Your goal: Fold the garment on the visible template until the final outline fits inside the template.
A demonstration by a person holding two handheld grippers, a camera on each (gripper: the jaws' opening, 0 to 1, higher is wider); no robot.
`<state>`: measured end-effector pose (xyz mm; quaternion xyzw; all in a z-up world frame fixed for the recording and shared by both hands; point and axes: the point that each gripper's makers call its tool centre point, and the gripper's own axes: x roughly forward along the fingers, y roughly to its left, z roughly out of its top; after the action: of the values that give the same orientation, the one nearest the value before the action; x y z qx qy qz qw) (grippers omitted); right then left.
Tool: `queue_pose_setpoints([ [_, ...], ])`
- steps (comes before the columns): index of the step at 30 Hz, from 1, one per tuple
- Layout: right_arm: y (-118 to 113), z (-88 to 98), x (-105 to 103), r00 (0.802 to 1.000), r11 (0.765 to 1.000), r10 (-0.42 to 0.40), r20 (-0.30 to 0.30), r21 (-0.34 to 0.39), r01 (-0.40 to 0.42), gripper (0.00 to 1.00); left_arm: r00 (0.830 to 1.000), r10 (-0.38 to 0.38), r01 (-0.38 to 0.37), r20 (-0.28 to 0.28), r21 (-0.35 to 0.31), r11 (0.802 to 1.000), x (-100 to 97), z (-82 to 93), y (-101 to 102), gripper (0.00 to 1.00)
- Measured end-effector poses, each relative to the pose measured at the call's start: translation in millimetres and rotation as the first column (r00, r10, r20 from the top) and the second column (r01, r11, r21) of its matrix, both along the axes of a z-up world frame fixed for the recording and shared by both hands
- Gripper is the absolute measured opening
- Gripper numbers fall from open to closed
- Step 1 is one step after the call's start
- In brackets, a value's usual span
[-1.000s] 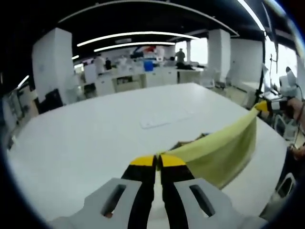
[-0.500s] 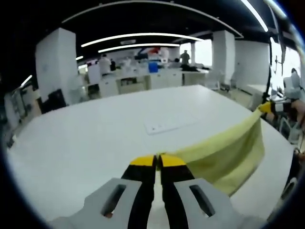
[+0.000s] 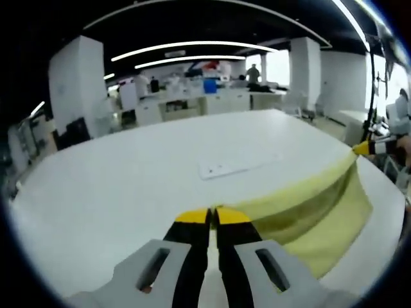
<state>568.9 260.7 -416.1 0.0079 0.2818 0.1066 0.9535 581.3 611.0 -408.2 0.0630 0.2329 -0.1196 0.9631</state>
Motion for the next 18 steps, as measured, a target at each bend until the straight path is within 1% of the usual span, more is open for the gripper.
queue_pose_setpoints([
  [2,1,-6.4,3,1.0,1.0,-0.001,-0.012,-0.003,0.0,0.0,1.0,0.019,-0.019,-0.02,0.011,1.0,3.1,-7.7,2,0.0],
  [3,2,-10.9,6,1.0,1.0,-0.005,-0.015,0.0,0.005,0.0,0.999,0.031,-0.031,-0.03,0.001,1.0,5.6,-11.8,2,0.0],
  [4,3,-11.6,6,1.0,1.0,-0.005,-0.015,0.0,0.005,0.0,0.999,0.032,-0.032,-0.028,0.007,0.999,7.7,-13.5,2,0.0],
  [5,3,-14.9,9,1.0,1.0,-0.009,-0.015,-0.005,0.009,0.0,0.999,0.04,-0.039,-0.028,0.038,0.999,10.7,-18.1,4,0.0],
  [8,1,-26.3,14,0.999,0.999,-0.024,-0.035,-0.022,0.024,0.0,0.998,0.048,-0.047,-0.039,0.026,0.999,15.8,-27.6,3,0.0],
  [11,-2,-44.4,18,0.996,0.998,-0.053,-0.077,-0.037,0.05,0.0,0.998,0.054,-0.053,-0.044,0.022,0.998,19.6,-36.2,1,0.0],
  [15,-2,-56.7,24,0.995,0.997,-0.059,-0.083,-0.047,0.055,0.0,0.996,0.067,-0.065,-0.061,0.034,0.997,26.3,-50.6,2,0.0],
  [17,-2,-64.4,26,0.993,0.997,-0.069,-0.099,-0.048,0.065,0.0,0.995,0.075,-0.072,-0.068,0.039,0.997,27.5,-55.8,3,0.0],
  [18,-2,-68.6,27,0.991,0.997,-0.074,-0.108,-0.045,0.07,0.0,0.993,0.081,-0.077,-0.084,0.058,0.995,28.0,-60.9,3,0.0],
])
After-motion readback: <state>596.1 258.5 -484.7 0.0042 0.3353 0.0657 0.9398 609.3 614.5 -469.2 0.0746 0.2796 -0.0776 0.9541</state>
